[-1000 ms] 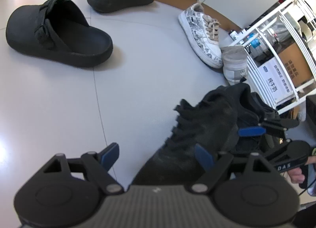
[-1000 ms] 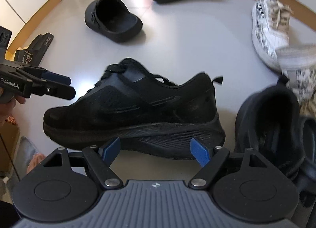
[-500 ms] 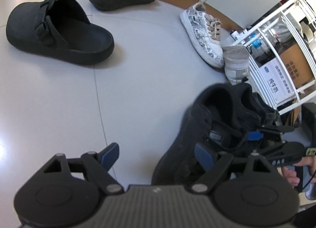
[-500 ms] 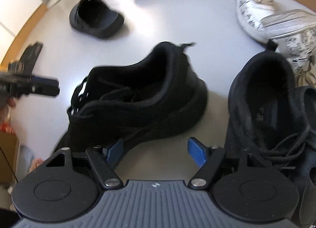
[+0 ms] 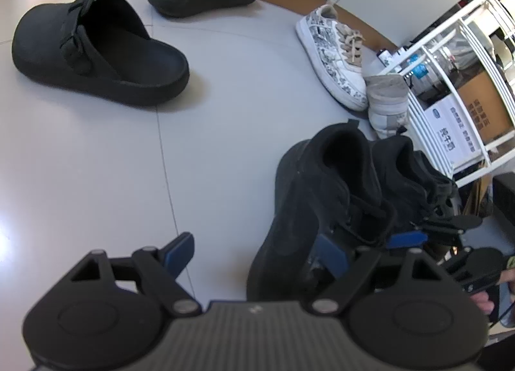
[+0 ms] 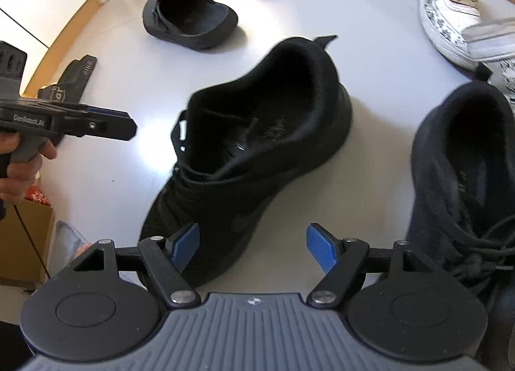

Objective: Organize scattered shoes
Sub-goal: 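Bring the right tool to the sneaker heel and close on it while the left tool holds it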

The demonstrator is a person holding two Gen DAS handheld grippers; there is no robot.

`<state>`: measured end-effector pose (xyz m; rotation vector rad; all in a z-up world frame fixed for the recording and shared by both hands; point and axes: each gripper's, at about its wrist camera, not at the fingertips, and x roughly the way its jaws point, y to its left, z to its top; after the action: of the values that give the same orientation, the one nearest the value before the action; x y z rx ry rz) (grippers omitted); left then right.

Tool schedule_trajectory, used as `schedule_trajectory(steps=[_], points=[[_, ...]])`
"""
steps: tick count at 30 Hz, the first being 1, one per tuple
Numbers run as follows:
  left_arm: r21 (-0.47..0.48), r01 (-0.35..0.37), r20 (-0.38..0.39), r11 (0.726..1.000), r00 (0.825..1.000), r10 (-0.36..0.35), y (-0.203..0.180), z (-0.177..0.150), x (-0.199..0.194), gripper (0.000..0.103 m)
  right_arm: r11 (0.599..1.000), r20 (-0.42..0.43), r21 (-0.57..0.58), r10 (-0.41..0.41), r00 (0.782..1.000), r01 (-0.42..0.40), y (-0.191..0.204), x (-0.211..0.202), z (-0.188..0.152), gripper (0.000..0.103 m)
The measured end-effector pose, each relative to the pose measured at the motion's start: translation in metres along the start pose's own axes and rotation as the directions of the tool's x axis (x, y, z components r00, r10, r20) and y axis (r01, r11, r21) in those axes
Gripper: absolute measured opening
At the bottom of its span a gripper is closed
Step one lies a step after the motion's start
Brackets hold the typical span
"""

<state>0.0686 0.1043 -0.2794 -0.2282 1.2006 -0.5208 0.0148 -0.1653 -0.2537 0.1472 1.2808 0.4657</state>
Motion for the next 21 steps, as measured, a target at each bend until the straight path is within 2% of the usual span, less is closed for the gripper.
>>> schedule_trajectory(steps=[7, 9, 13, 15, 21], points=[[-0.001, 0.001, -0.001, 1.000, 1.000, -0.001, 0.000, 0.002, 0.001, 0.086, 1.000, 0.028, -0.005, 0.028, 0.999, -0.028, 0.011, 0.006, 0.010, 0.076], [-0.002, 0.001, -0.005, 1.000, 1.000, -0.001, -0.001, 0.000, 0.001, 0.086, 1.000, 0.020, -0.014, 0.018, 1.000, -0.018, 0.010, 0.012, 0.013, 0.059], [-0.006, -0.004, -0.009, 1.000, 1.000, 0.004, 0.002, -0.003, 0.000, 0.086, 1.000, 0.019, -0.019, 0.026, 0.999, -0.026, 0.005, 0.012, 0.015, 0.054], [-0.013, -0.008, -0.006, 1.000, 1.000, 0.008, 0.003, -0.002, 0.000, 0.086, 1.000, 0.027, -0.023, 0.013, 1.000, -0.012, 0.002, 0.009, 0.015, 0.047], [-0.005, -0.004, 0.002, 1.000, 1.000, 0.004, 0.001, 0.001, 0.000, 0.086, 0.998, 0.061, -0.046, -0.043, 0.997, 0.046, -0.006, -0.002, 0.017, 0.035]])
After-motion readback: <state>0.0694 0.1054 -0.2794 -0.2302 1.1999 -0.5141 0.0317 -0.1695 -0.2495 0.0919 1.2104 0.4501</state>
